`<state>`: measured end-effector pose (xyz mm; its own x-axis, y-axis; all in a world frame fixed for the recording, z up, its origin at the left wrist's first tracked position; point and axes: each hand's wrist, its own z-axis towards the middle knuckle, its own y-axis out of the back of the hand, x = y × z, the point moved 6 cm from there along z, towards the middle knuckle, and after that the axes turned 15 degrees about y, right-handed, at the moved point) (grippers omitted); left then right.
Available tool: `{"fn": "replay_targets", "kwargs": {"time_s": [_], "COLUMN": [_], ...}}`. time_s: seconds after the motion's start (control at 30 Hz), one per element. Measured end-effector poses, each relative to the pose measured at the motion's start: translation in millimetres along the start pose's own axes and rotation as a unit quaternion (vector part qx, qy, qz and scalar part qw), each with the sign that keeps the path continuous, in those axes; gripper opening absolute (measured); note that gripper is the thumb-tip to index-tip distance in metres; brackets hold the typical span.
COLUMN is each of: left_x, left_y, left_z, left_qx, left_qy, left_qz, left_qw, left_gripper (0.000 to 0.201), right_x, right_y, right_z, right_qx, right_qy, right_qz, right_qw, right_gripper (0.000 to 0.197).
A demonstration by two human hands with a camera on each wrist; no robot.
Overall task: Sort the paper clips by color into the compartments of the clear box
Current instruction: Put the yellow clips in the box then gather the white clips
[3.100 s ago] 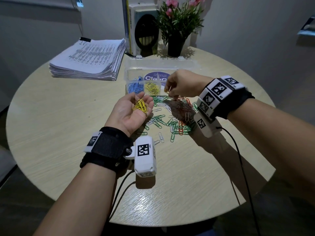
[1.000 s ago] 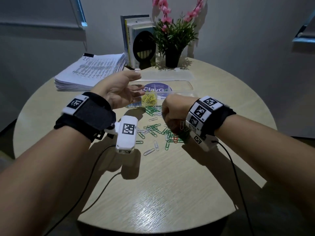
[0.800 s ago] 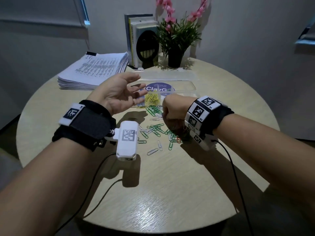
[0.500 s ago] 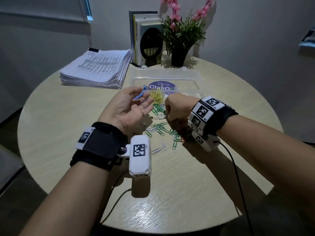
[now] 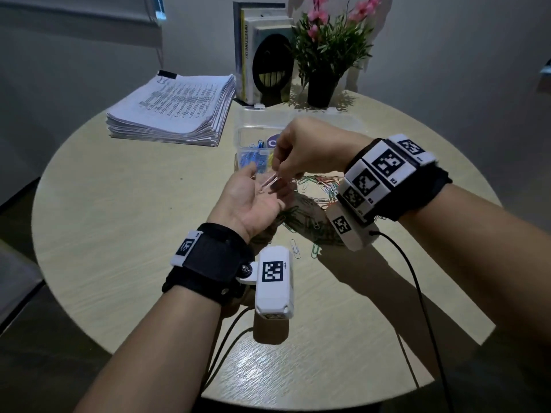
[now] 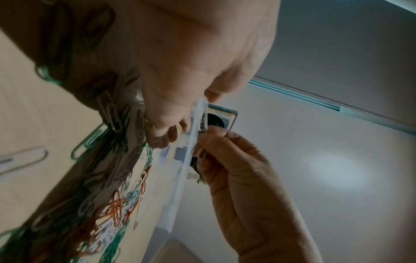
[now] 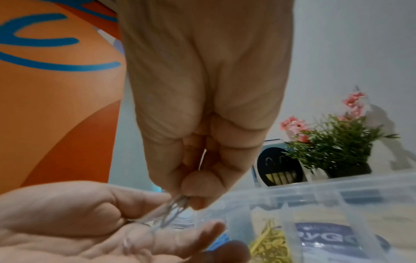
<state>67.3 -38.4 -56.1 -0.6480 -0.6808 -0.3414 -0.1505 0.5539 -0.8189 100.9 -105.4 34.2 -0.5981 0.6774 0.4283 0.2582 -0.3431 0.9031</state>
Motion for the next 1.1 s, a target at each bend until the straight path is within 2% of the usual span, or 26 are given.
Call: {"fn": "replay_targets", "kwargs": {"time_s": [0.13, 0.23, 0.37, 0.47, 0.57, 0.67, 0.9, 1.0, 1.1], "left_x": [-0.3, -1.2, -4.1, -6.0, -7.6, -9.4, -11.3, -12.4, -13.9], "left_y": [0.6, 5.1, 13.3, 14.9, 16.7, 18.2, 19.7, 19.4, 20.0], "left_z": [0.1, 0.0, 1.3, 2.2, 4.4, 5.5, 7.0, 6.6, 6.6], "left_qx": [-0.004, -0.019, -0.050, -0.055, -0.052, -0.050, -0.044, -0.042, -0.043], "left_qy": [-0.001, -0.004, -0.021, -0.025, -0.029, -0.035, -0.039, -0.042, -0.047], "left_qz": [-0.033, -0.060, -0.050, -0.048, -0.054, -0.055, -0.065, -0.065, -0.063], "left_qw": [0.999, 0.998, 0.997, 0.997, 0.997, 0.997, 0.996, 0.996, 0.996], "left_gripper": [0.047, 0.040, 0.037, 0.035, 0.035, 0.035, 0.037, 0.037, 0.036], "right_x": [2.7, -10.6, -33.7, -44.1, -46.3, -43.7, -39.6, -40.4, -41.9], "right_y": [5.8, 10.7, -8.0, -27.8, -35.4, -37.0, -33.5, -28.2, -27.4], "right_z": [-0.1, -3.8, -9.8, -14.2, -14.7, -10.5, -12.2, -20.7, -26.8], "right_qx": [-0.042, -0.067, 0.051, 0.117, 0.109, 0.101, 0.140, 0.167, 0.179], "right_qy": [0.014, -0.023, -0.092, -0.107, -0.102, -0.086, -0.056, -0.053, -0.052], "right_qz": [0.011, 0.008, -0.110, -0.184, -0.187, -0.183, -0.193, -0.152, -0.144], "right_qw": [0.999, 0.997, 0.988, 0.970, 0.971, 0.974, 0.970, 0.973, 0.972], "right_gripper": [0.013, 0.014, 0.015, 0.034, 0.043, 0.032, 0.025, 0.037, 0.035]}}
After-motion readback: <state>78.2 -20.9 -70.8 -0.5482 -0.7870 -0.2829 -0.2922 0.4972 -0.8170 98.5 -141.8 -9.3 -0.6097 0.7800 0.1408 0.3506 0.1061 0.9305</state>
